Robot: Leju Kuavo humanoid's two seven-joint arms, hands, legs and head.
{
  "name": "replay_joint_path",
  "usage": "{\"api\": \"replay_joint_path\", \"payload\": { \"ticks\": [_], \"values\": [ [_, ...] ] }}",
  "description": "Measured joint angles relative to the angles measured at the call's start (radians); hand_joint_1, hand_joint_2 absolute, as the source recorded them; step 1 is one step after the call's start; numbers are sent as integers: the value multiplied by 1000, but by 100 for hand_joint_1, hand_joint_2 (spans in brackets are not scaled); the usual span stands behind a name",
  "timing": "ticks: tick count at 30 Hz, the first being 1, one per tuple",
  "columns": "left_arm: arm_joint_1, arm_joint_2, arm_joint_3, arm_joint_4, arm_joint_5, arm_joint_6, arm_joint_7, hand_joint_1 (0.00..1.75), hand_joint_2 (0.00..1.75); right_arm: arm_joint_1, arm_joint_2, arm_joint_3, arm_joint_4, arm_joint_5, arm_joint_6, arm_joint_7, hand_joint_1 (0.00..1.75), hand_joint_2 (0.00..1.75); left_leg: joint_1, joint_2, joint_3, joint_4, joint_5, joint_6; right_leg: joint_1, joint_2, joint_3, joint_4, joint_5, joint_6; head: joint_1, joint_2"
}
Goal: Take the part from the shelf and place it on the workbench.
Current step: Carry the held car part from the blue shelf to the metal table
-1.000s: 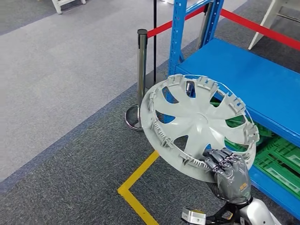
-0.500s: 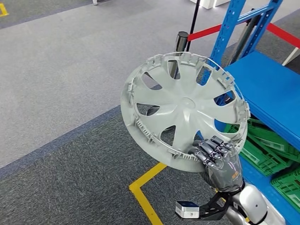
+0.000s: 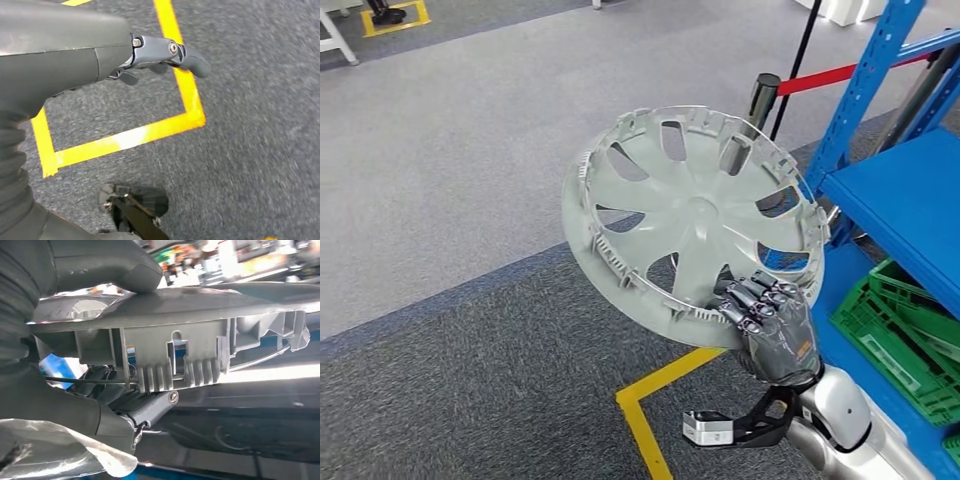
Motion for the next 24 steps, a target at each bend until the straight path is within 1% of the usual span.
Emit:
{"api": "replay_joint_path", "payload": {
  "ticks": [1,2,3,4,5,6,7,8,9,10,11,12,13,14,15,16,17,18,19,20,21,22,23,24],
  "values": [
    [1,0,-1,0,1,0,2,0,175,-9,0,7,3,-3,2,-4,175,175,2,2,-15,32,-5,-1,1,-14,1,0,-2,0,0,0],
    [3,0,-1,-1,3,1,3,0,175,-17,0,13,4,-5,5,-7,175,175,3,4,-11,24,10,-2,1,-28,4,0,-4,0,0,0],
    [5,0,-1,-2,4,1,3,0,175,-24,0,19,6,-7,8,-10,175,175,3,9,13,-22,41,0,1,-40,7,0,-6,2,0,0],
    [7,0,-2,-4,5,1,4,0,175,-30,0,24,7,-8,9,-12,175,175,2,26,49,-94,76,3,2,-52,11,0,-9,4,0,0],
    [8,0,-2,-6,6,1,4,0,175,-35,0,28,7,-9,10,-13,175,175,-3,49,82,-161,101,8,5,-63,14,1,-13,8,-1,0],
    [8,0,-3,-8,6,0,4,0,175,-40,0,32,8,-10,10,-14,175,175,-8,66,105,-210,116,14,7,-72,16,1,-16,13,0,0],
    [9,0,-4,-10,7,0,5,0,175,-45,0,35,8,-11,10,-15,175,175,-12,78,115,-236,119,19,10,-82,18,0,-19,18,-1,0],
    [10,0,-5,-11,7,0,5,0,175,-50,0,39,9,-11,10,-16,175,175,-16,75,114,-241,117,25,12,-91,20,-2,-20,23,-1,0],
    [11,0,-6,-12,7,0,5,0,175,-56,0,43,10,-12,10,-16,175,175,-16,63,113,-243,118,30,11,-101,24,-4,-21,28,0,0],
    [13,0,-6,-14,8,0,5,0,175,-60,0,47,11,-13,10,-17,175,175,-14,53,115,-248,120,36,9,-99,26,-4,-27,34,0,0],
    [13,-1,-7,-16,8,0,5,0,175,-65,0,50,12,-14,10,-17,175,175,-12,42,118,-252,123,42,7,-82,22,8,-39,37,0,0],
    [13,-2,-7,-17,11,-1,5,0,175,-69,0,54,13,-17,11,-18,175,175,-10,32,121,-256,125,49,6,-57,8,41,-61,40,2,0],
    [12,-2,-8,-18,14,-4,5,0,175,-73,0,58,14,-20,12,-20,175,175,-8,21,123,-258,125,54,4,-26,-20,97,-90,41,5,0],
    [11,-3,-8,-19,18,-7,5,0,175,-77,0,61,16,-23,15,-21,175,175,-8,11,123,-258,125,58,5,-5,-56,167,-119,41,7,0],
    [11,-3,-9,-19,23,-10,5,0,175,-79,0,65,17,-26,18,-22,175,175,-9,-1,123,-258,125,60,5,5,-93,233,-140,41,9,0],
    [10,-3,-9,-19,25,-11,4,0,175,-81,0,68,19,-29,21,-22,175,175,-11,-14,124,-258,124,60,6,9,-120,274,-144,40,9,0],
    [10,-3,-10,-19,26,-10,3,0,175,-82,0,71,20,-32,24,-23,175,175,-11,-28,125,-257,124,61,6,10,-130,276,-127,39,9,0],
    [9,-3,-12,-19,25,-8,0,0,175,-84,0,75,22,-36,25,-24,175,175,-12,-42,127,-257,123,61,6,13,-119,236,-90,37,9,0],
    [9,-3,-15,-18,23,-4,-2,0,175,-87,0,78,22,-39,26,-25,175,175,-11,-56,129,-257,123,60,5,24,-95,167,-45,35,9,0],
    [7,-2,-18,-17,20,0,-5,0,175,-91,0,82,23,-40,27,-27,175,175,-12,-68,129,-255,122,58,3,46,-67,100,-11,32,9,0],
    [5,-1,-21,-15,19,4,-6,0,175,-96,0,86,23,-41,27,-29,175,175,-11,-80,126,-253,122,55,1,67,-43,44,10,30,8,0],
    [2,1,-22,-13,19,7,-8,0,175,-101,0,90,23,-41,29,-31,175,175,-9,-89,121,-251,123,49,0,84,-30,15,16,29,8,0],
    [1,2,-22,-9,19,9,-8,0,175,-107,0,93,23,-40,30,-33,175,175,-7,-99,115,-250,126,44,1,91,-24,8,11,28,7,0],
    [-1,4,-22,-6,19,10,-9,0,175,-112,0,97,23,-40,30,-34,175,175,-4,-110,112,-250,128,37,2,83,-21,2,12,26,7,0]
  ]
}}
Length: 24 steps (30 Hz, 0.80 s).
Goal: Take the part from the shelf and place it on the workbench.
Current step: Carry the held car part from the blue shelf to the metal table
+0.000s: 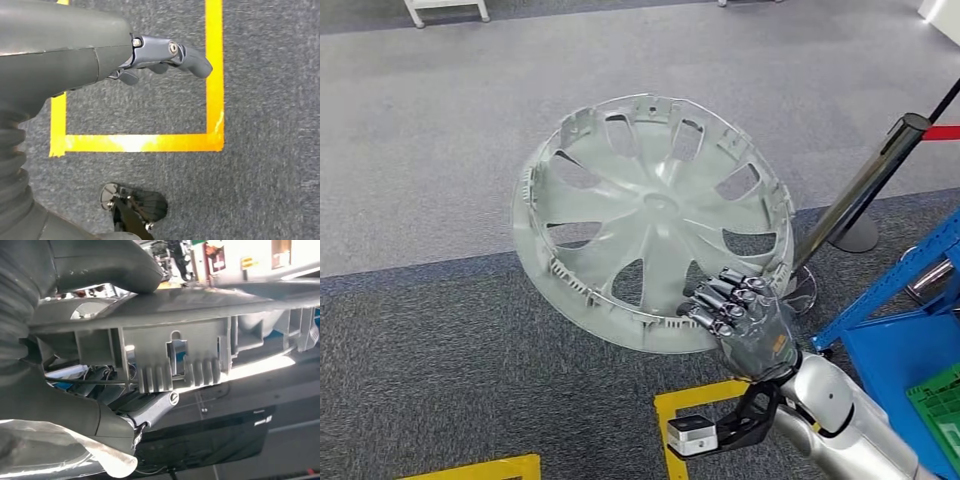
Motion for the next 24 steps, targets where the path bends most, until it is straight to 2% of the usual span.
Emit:
{"api": "replay_joint_path", "payload": {
  "ticks": [1,3,5,6,7,8,9,10,12,13,14,16,17,18,20,21,22,23,24],
  "values": [
    [-1,1,0,3,0,1,0,0,175,-5,0,3,0,0,1,0,175,175,2,-3,-2,1,-1,-6,0,-11,3,-2,2,-4,0,0],
    [-5,3,0,6,1,3,-2,0,175,-9,0,8,0,-1,1,0,175,175,-1,34,-18,40,-27,-16,-2,-40,15,-12,2,-15,-5,0],
    [-9,3,-1,8,1,4,-3,0,175,-11,0,12,0,-1,1,0,175,175,0,91,-69,154,-84,-25,1,-69,24,-16,-1,-26,-10,0],
    [-10,4,-2,10,1,4,-3,0,175,-12,0,14,0,-1,1,0,175,175,4,103,-100,218,-110,-29,2,-83,26,-16,-3,-28,-10,0],
    [-10,4,-2,12,1,4,-3,0,175,-12,0,15,0,-1,1,1,175,175,8,109,-123,266,-123,-33,4,-96,28,-16,-6,-29,-10,0],
    [-9,4,-2,14,1,4,-3,0,175,-13,0,18,0,-1,1,1,175,175,11,111,-130,281,-119,-36,4,-109,30,-15,-8,-28,-10,0],
    [-9,4,-2,16,1,4,-3,0,175,-14,0,20,0,-1,2,1,175,175,14,115,-116,253,-94,-37,4,-120,34,-15,-10,-26,-10,0],
    [-9,4,-2,17,1,4,-3,0,175,-14,0,23,0,-1,2,1,175,175,15,124,-83,188,-57,-37,4,-131,38,-15,-14,-24,-10,0],
    [-10,4,-3,18,1,4,-4,0,175,-16,0,27,0,-1,1,1,175,175,10,167,-17,56,-8,-33,7,-149,46,-15,-22,-16,-10,0],
    [-11,4,-3,20,1,5,-4,0,175,-16,0,28,0,-2,0,1,175,175,5,183,0,19,0,-28,10,-158,48,-14,-25,-12,-10,0],
    [-12,4,-3,22,0,8,-5,0,175,-16,0,28,0,-3,-1,1,175,175,0,191,4,7,-5,-23,12,-166,49,-15,-27,-6,-9,0],
    [-13,4,-4,28,-4,18,-8,0,175,-14,0,29,-1,-6,-4,1,175,175,-3,173,3,1,-4,-9,11,-183,53,-18,-33,6,-7,0],
    [-13,4,-5,31,-7,25,-9,0,175,-13,0,29,-2,-7,-5,1,175,175,-2,162,5,-3,-3,-2,8,-176,53,-13,-41,12,-7,0],
    [-15,5,-8,34,-9,31,-10,0,175,-13,-1,30,-3,-7,-6,1,175,175,-1,151,8,-6,-1,5,5,-157,44,10,-58,16,-5,0],
    [-18,6,-12,43,-12,41,-12,0,175,-9,-1,31,-3,-6,-8,1,175,175,1,130,12,-10,0,15,3,-102,-9,118,-112,18,0,0],
    [-20,7,-14,49,-13,46,-13,0,175,-7,-1,33,-3,-5,-8,1,175,175,0,118,12,-10,-1,17,3,-85,-49,191,-139,18,3,0],
    [-21,8,-15,55,-13,49,-14,0,175,-4,-1,35,-3,-3,-8,1,175,175,-1,105,12,-10,-1,18,3,-78,-84,247,-152,17,4,0],
    [-22,10,-17,61,-13,52,-14,0,175,-1,-1,37,-3,-2,-8,1,175,175,-2,92,13,-9,-2,19,4,-75,-106,272,-146,16,4,0],
    [-22,11,-18,67,-14,54,-15,0,175,2,-1,39,-3,-1,-8,1,175,175,-2,79,15,-9,-2,19,4,-73,-108,256,-119,15,4,0]
  ]
}}
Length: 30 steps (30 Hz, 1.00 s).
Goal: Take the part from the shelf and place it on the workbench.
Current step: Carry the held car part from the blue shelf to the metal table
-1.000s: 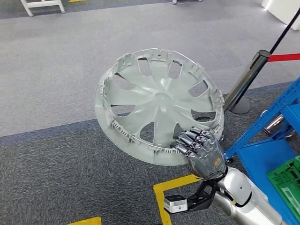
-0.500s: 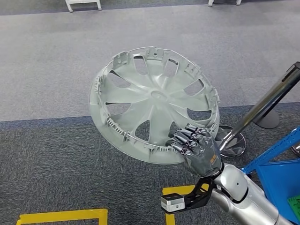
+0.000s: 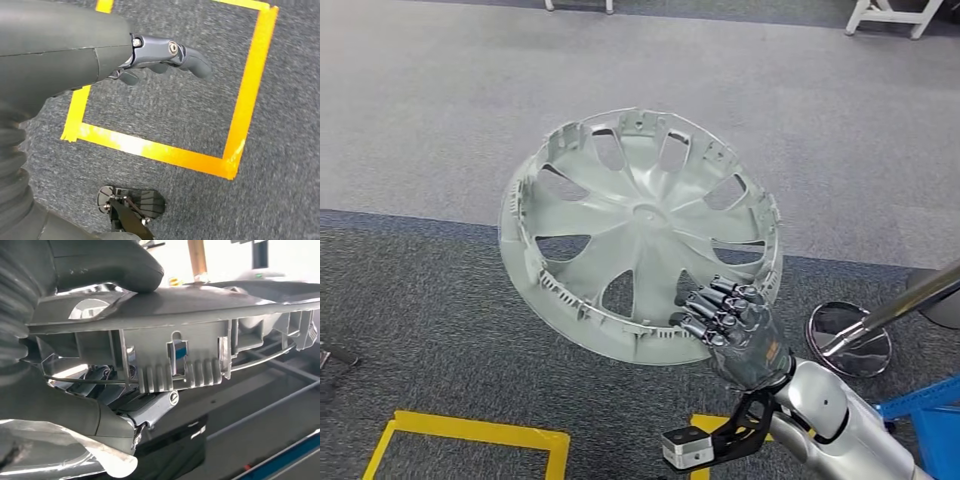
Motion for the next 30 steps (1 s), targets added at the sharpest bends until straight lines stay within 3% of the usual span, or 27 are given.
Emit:
{"api": "replay_joint_path", "payload": {
  "ticks": [1,3,5,7,8,10,12,14,15,16,18,20,21,23,25,27,28,29,30],
  "values": [
    [0,1,-2,5,-1,2,0,0,175,2,0,1,0,1,0,1,175,175,0,-13,2,1,-1,-1,-1,5,17,-54,43,-2,0,0],
    [-2,4,-6,15,-6,6,-1,0,175,4,0,3,0,3,0,3,175,175,1,-38,3,6,-5,-6,-4,38,72,-186,109,-7,-1,0],
    [-3,7,-9,26,-9,11,-3,0,175,5,0,6,-2,6,-2,4,175,175,3,-59,-6,10,-4,-15,-5,66,103,-246,121,-11,-2,0],
    [-4,11,-10,39,-8,18,-7,0,175,5,0,8,-3,5,-3,4,175,175,6,-77,-13,10,-1,-26,-3,57,108,-252,119,-18,-3,0],
    [-5,13,-10,46,-7,22,-9,0,175,4,0,9,-3,4,-2,3,175,175,5,-72,-15,15,-4,-31,-4,47,111,-255,120,-22,-4,0],
    [-10,19,-11,58,-4,28,-11,0,175,1,0,10,-3,1,-1,3,175,175,2,-27,-37,67,-38,-41,-5,22,118,-261,121,-34,-8,0],
    [-17,23,-11,69,-1,31,-12,0,175,-2,0,10,-3,-1,0,3,175,175,4,21,-94,194,-100,-50,-2,-5,123,-261,117,-43,-11,0],
    [-21,31,-11,82,8,34,-14,0,175,-11,2,13,0,-9,5,1,175,175,8,31,-140,292,-130,-56,0,-31,126,-261,113,-46,-11,0],
    [-22,36,-11,90,15,37,-16,0,175,-20,5,17,3,-14,11,-1,175,175,9,32,-139,290,-116,-57,0,-42,127,-261,112,-46,-11,0],
    [-23,44,-11,99,22,40,-18,0,175,-33,9,21,8,-19,19,-2,175,175,10,37,-118,246,-85,-57,0,-51,130,-261,110,-45,-11,0],
    [-25,59,-11,116,35,45,-20,0,175,-65,21,32,18,-30,34,-2,175,175,5,78,-51,108,-19,-51,3,-69,137,-260,104,-40,-12,0],
    [-30,70,-11,131,42,50,-22,0,175,-89,28,42,26,-37,40,0,175,175,-6,118,-15,26,2,-40,9,-87,140,-259,98,-32,-12,0],
    [-30,75,-11,137,44,53,-22,0,175,-96,29,45,29,-39,41,2,175,175,-10,121,-14,17,-2,-35,12,-98,141,-260,95,-27,-12,0],
    [-26,80,-11,145,45,57,-23,0,175,-101,29,51,34,-43,39,5,175,175,-9,97,-14,10,-1,-23,11,-110,147,-260,87,-17,-11,0],
    [-23,84,-10,148,46,60,-23,0,175,-102,29,57,37,-46,38,6,175,175,-3,74,-9,3,3,-10,6,-69,131,-220,57,-9,-9,0],
    [-24,86,-9,148,48,61,-23,0,175,-101,29,63,43,-46,37,6,175,175,1,50,-8,0,4,-2,3,-16,68,-98,0,-6,-3,0],
    [-25,86,-9,148,48,60,-23,0,175,-101,29,66,46,-46,37,6,175,175,1,37,-7,1,3,-1,3,-7,29,-30,-22,-6,-1,0],
    [-26,86,-9,148,49,59,-24,0,175,-101,29,69,49,-45,37,6,175,175,1,23,-6,1,3,0,3,-3,-1,16,-29,-5,0,0],
    [-27,86,-9,148,50,57,-24,0,175,-101,29,71,52,-45,37,6,175,175,1,9,-5,1,3,0,3,-2,-15,26,-16,-5,0,0]
  ]
}}
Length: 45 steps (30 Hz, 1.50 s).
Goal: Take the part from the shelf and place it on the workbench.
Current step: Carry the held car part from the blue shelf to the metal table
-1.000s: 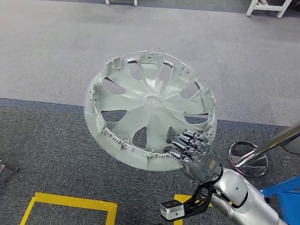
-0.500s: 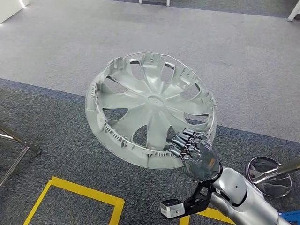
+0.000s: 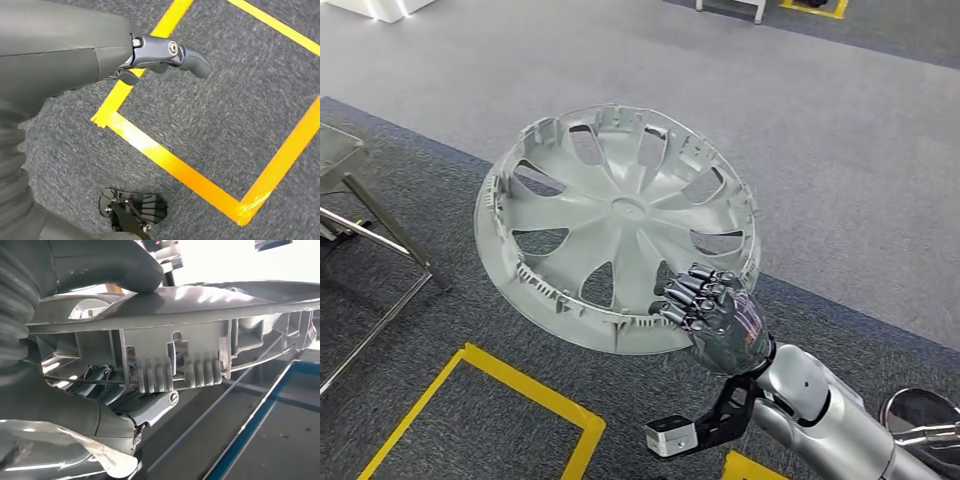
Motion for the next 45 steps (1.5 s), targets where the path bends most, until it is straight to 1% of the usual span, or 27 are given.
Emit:
{"api": "replay_joint_path", "payload": {
  "ticks": [1,2,4,6,8,10,12,14,15,16,17,19,21,23,25,27,29,30,31,32,34,36,38,39,41,43,45],
  "values": [
    [-1,0,0,0,1,-2,0,0,175,0,0,1,3,0,0,0,175,175,1,-14,2,0,-1,-1,-1,2,7,-32,33,-1,0,0],
    [-1,0,0,0,1,-3,0,0,175,0,0,2,5,0,0,0,175,175,1,-27,5,1,-2,-3,-2,10,30,-97,78,-2,0,0],
    [-2,0,0,0,1,-4,0,0,175,-2,0,2,8,0,0,0,175,175,2,-52,3,6,-5,-10,-7,47,84,-224,136,-4,-1,0],
    [-3,0,0,0,1,-4,0,0,175,-4,0,3,10,1,0,-1,175,175,4,-73,-5,9,-3,-20,-8,68,109,-272,141,-7,-2,0],
    [0,1,0,0,1,-4,0,0,175,-6,0,4,11,1,0,-1,175,175,7,-87,-10,8,0,-31,-6,52,114,-277,143,-14,-2,0],
    [2,2,0,0,1,-4,0,0,175,-6,0,4,13,1,0,-2,175,175,4,-56,-23,36,-21,-40,-8,31,119,-283,144,-26,-7,0],
    [0,2,0,0,1,-6,0,0,175,-6,1,3,13,1,-2,0,175,175,3,-2,-69,139,-76,-48,-7,6,123,-285,142,-35,-13,0],
    [0,1,-1,0,0,-6,0,0,175,-4,2,2,14,0,-3,0,175,175,6,19,-122,255,-119,-53,-4,-18,126,-284,139,-39,-15,0],
    [1,1,-2,0,0,-7,0,0,175,-4,2,2,15,0,-3,-2,175,175,6,22,-130,274,-116,-54,-4,-30,128,-284,137,-40,-15,0],
    [2,0,-2,0,-1,-7,1,0,175,-3,2,2,15,0,-3,-4,175,175,7,24,-121,255,-96,-53,-3,-41,131,-284,135,-39,-15,0],
    [3,0,-2,0,-2,-6,2,0,175,-2,2,3,15,-1,-3,-6,175,175,6,31,-93,202,-63,-50,-3,-53,135,-284,132,-38,-15,0],
    [2,0,-3,0,-4,-6,2,0,175,-4,2,3,15,-2,-2,-9,175,175,-3,73,-29,73,-13,-40,0,-73,143,-283,126,-32,-16,0],
    [0,0,-4,-1,-5,-5,3,0,175,-6,3,3,15,-4,-2,-11,175,175,-14,103,-3,13,-5,-29,5,-93,146,-283,121,-24,-15,0],
    [1,0,-6,-1,-6,-4,4,0,175,-8,4,3,15,-5,-2,-12,175,175,-15,87,-4,7,-5,-19,7,-110,150,-286,116,-15,-14,0],
    [3,0,-8,-1,-5,-4,4,0,175,-10,5,3,16,-5,-2,-13,175,175,-8,66,-1,-1,0,-8,3,-81,142,-264,96,-7,-13,0],
    [3,-2,-9,-1,-1,-7,7,0,175,-10,5,2,16,-6,-2,-14,175,175,-3,45,2,-5,3,0,0,-24,93,-164,44,-2,-8,0],
    [4,-6,-9,-2,4,-16,11,0,175,-6,6,3,16,-6,-2,-14,175,175,-2,20,2,-5,3,3,0,-4,22,-33,-1,0,-6,0],
    [6,-8,-9,-3,6,-20,13,0,175,-4,6,3,16,-6,-2,-15,175,175,-3,7,3,-5,3,4,0,-2,0,-2,-1,1,-6,0],
    [8,-11,-9,-5,6,-23,15,0,175,-2,6,4,16,-6,-2,-15,175,175,-2,-7,5,-4,2,4,0,0,-3,-11,20,1,-5,0],
    [10,-14,-9,-7,7,-26,16,0,175,-1,6,4,16,-7,-2,-16,175,175,-2,-21,7,-4,2,3,-1,4,14,-60,59,-1,-5,0],
    [13,-19,-8,-16,17,-37,22,0,175,0,6,4,16,-11,-2,-17,175,175,-2,-47,7,-1,0,-2,-6,41,74,-201,130,-5,-5,0],
    [17,-24,-7,-28,32,-51,28,0,175,3,6,3,17,-17,-3,-19,175,175,0,-68,0,3,0,-12,-9,74,112,-277,149,-8,-6,0],
    [22,-30,-6,-39,39,-59,32,0,175,6,7,3,17,-20,-3,-21,175,175,4,-88,-6,3,4,-23,-7,66,119,-285,145,-13,-7,0],
    [25,-33,-4,-45,40,-62,33,0,175,7,7,3,17,-21,-3,-22,175,175,4,-86,-8,6,2,-29,-8,54,122,-288,146,-18,-6,0],
    [28,-39,-1,-57,44,-69,38,0,175,10,7,2,17,-22,-4,-23,175,175,2,-42,-28,53,-31,-41,-10,28,130,-296,147,-30,-10,0],
    [29,-44,1,-68,46,-76,44,0,175,13,6,1,17,-24,-4,-24,175,175,4,10,-83,175,-94,-52,-8,2,136,-298,144,-37,-15,0],
    [30,-49,3,-79,49,-86,48,0,175,16,7,2,17,-26,-5,-25,175,175,9,22,-130,277,-126,-58,-7,-24,139,-298,140,-38,-15,0]
  ]
}}
